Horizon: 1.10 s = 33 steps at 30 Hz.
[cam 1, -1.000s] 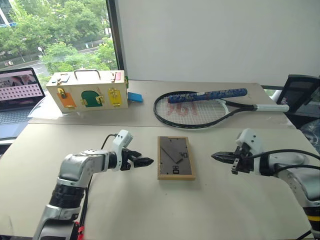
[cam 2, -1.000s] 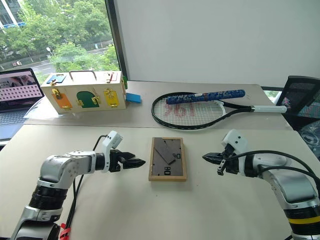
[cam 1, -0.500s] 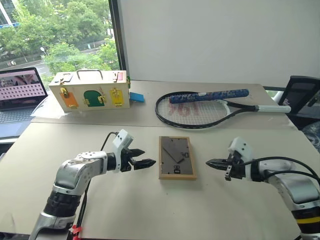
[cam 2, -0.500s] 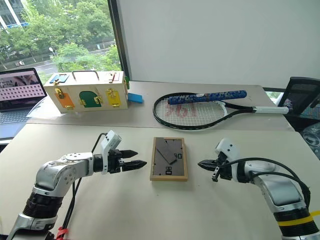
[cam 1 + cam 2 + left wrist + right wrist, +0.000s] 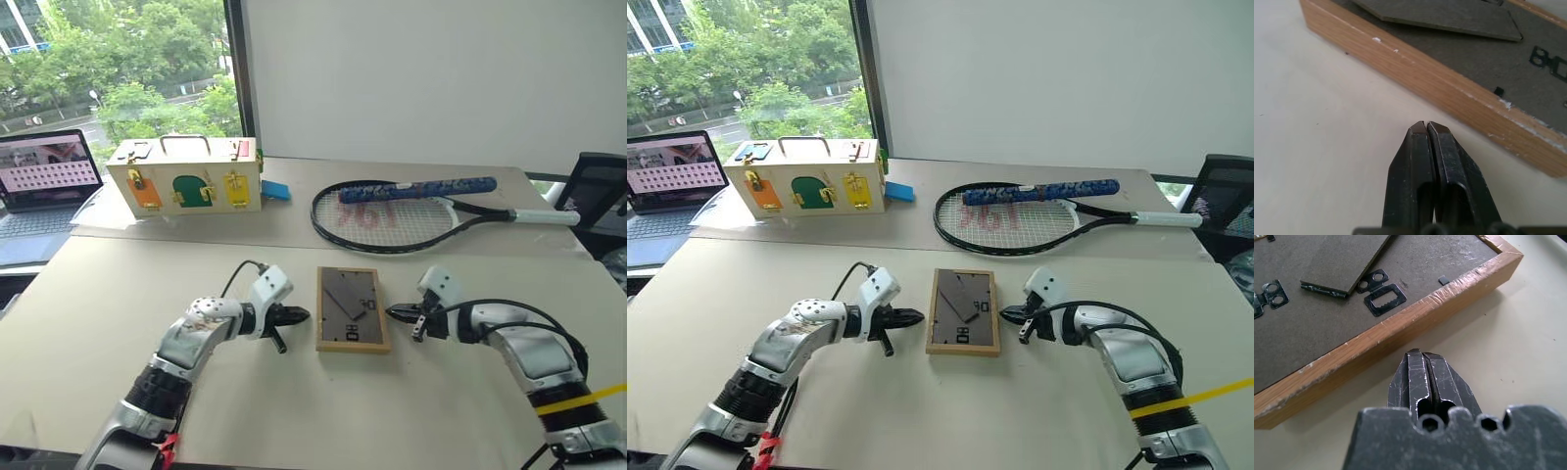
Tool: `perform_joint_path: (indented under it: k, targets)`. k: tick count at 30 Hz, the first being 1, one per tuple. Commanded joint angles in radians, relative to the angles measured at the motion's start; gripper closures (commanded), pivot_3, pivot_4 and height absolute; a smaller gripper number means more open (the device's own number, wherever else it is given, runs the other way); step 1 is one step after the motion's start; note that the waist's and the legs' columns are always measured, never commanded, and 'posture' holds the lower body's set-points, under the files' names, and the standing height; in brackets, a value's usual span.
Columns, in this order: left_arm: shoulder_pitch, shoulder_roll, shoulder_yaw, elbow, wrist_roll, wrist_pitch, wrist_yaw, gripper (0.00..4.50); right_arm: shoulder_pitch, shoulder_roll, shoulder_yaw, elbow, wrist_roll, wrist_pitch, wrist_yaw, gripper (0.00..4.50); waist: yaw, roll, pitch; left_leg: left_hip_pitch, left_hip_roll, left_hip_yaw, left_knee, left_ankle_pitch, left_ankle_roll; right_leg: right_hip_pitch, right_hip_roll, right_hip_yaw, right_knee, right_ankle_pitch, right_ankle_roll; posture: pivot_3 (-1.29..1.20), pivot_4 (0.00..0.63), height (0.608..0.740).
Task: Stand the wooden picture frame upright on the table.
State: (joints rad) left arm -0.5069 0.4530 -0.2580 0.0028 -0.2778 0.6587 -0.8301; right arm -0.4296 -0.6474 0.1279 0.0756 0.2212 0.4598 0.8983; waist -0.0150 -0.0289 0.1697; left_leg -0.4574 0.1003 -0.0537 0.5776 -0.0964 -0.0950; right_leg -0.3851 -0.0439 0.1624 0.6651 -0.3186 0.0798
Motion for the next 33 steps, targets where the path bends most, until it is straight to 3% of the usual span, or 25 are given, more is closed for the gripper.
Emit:
perform_joint_path:
  k: [1,16,27,33]
  targets:
    - [0.031,-0.007,-0.019,-0.054,0.000,0.017,-0.002,4.46,-0.005,0.037,0.012,-0.001,-0.009,-0.032,-0.004,4.50,-0.001,0.000,0.000,0.000,0.000,0.000,0.000,0.000,0.000,0.000,0.000,0.000,0.000,0.000,0.000,0.00,0.150,0.740]
    - [0.274,0.226,0.079,-0.257,-0.050,0.094,-0.046,4.46,0.202,0.060,0.073,-0.389,0.045,0.176,-0.037,4.50,-0.034,0.002,-0.005,0.005,0.000,0.000,-0.002,0.000,0.000,0.003,0.000,0.000,0.001,0.000,0.000,0.00,0.150,0.740]
    - [0.325,0.228,0.084,-0.415,-0.165,0.217,-0.047,4.46,0.198,0.071,0.088,-0.437,0.045,0.245,-0.070,4.50,-0.038,0.002,-0.005,0.014,0.001,0.000,-0.004,-0.001,0.000,0.012,0.000,0.000,-0.001,-0.005,0.003,0.00,0.150,0.740]
    - [0.358,0.245,0.104,-0.423,-0.158,0.223,-0.026,4.46,0.220,0.060,0.093,-0.473,0.057,0.276,-0.067,4.50,-0.031,0.002,-0.005,0.014,0.001,0.000,-0.003,-0.001,0.000,0.012,0.000,0.000,-0.001,-0.005,0.003,0.00,0.150,0.740]
